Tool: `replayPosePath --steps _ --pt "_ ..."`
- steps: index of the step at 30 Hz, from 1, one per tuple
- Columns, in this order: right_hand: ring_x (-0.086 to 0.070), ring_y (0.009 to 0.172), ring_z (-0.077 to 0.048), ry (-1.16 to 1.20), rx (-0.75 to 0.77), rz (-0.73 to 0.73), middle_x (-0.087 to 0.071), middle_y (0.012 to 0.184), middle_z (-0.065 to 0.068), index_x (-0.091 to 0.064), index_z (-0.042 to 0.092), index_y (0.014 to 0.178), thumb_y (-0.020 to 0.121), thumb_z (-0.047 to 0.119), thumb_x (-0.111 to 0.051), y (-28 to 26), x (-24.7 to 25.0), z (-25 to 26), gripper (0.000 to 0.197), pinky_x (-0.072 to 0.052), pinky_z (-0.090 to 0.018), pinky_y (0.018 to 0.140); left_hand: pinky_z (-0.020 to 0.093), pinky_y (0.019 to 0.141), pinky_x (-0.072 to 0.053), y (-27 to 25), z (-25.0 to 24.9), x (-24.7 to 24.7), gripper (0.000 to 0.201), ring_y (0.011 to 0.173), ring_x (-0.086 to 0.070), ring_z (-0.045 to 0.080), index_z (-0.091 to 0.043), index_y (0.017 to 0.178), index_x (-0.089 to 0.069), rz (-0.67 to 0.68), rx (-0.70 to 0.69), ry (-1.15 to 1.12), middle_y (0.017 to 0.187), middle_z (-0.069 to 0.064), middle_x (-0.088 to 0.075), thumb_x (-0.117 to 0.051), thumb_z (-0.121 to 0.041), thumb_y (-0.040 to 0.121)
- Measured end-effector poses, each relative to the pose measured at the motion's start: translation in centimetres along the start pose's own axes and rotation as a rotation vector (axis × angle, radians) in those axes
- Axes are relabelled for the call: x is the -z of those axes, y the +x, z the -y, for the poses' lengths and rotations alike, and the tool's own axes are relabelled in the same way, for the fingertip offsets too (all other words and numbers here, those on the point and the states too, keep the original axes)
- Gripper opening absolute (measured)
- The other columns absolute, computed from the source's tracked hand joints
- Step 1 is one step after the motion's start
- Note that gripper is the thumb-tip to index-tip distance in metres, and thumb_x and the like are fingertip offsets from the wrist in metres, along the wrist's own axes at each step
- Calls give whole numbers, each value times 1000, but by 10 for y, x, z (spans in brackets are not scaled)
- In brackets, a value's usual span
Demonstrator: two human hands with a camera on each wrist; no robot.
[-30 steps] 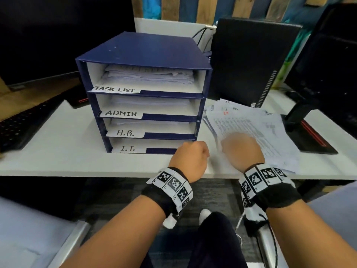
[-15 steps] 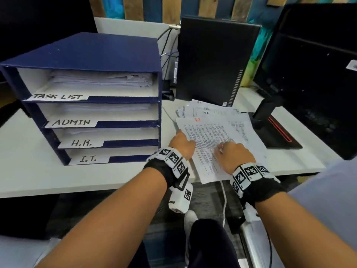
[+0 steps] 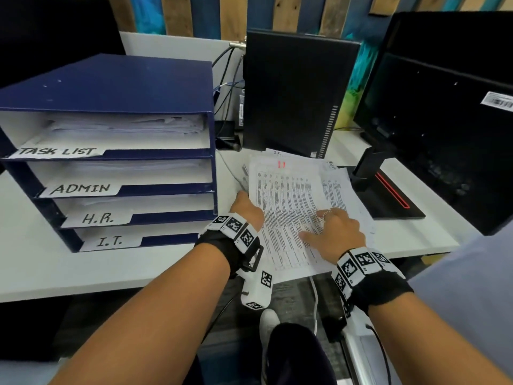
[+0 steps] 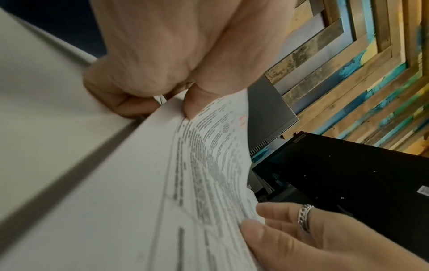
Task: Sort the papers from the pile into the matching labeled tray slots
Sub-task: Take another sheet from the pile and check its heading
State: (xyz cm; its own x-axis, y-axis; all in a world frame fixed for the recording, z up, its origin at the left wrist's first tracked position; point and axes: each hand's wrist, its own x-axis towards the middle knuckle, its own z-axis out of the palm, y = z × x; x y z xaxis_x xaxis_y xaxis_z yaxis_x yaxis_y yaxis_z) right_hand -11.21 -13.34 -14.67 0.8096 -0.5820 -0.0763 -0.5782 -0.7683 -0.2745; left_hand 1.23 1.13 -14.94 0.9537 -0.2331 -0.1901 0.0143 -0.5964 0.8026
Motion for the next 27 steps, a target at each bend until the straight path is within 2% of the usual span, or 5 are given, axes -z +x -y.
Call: replayPosePath --steps 9,13,18,22,27 --pt "-38 141 -32 410 -45 -137 -36 156 -11 -23 10 155 79 34 -83 1 30 -16 100 -35 -48 116 30 87 -50 -16 -3 20 27 101 -59 19 -8 122 -54 90 -61 -211 114 0 -60 -56 -17 96" --pt "-53 131 -27 703 -44 -190 -52 146 -6 -25 13 155 71 33 -89 -8 44 -22 107 -42 -47 111 42 92 -56 -39 6 33 26 102 -67 19 -17 120 -64 160 -123 -374 115 -4 -69 -58 -17 95" --pt "-68 98 -11 833 87 -206 -71 117 0 -66 10 123 87 18 -77 -44 46 -12 39 -55 -27 86 46 96 -52 -63 36 46 29 107 -67 18 -28 118 -66 111 -158 -499 117 -9 -71 -58 -20 92" --pt "-68 108 -14 953 123 -105 -72 119 5 -68 14 123 93 18 -69 -79 24 5 31 -53 -40 98 34 90 -52 -103 62 60 23 100 -66 10 -22 118 -64 -20 -167 -464 110 -11 -69 -51 -26 99" --pt "-67 102 -6 1023 134 96 -71 110 10 -67 14 122 95 12 -66 -121 -13 38 28 -53 -29 93 26 65 -44 -133 108 76 28 82 -63 16 -9 102 -64 -159 -69 -239 95 3 -67 -42 -26 102"
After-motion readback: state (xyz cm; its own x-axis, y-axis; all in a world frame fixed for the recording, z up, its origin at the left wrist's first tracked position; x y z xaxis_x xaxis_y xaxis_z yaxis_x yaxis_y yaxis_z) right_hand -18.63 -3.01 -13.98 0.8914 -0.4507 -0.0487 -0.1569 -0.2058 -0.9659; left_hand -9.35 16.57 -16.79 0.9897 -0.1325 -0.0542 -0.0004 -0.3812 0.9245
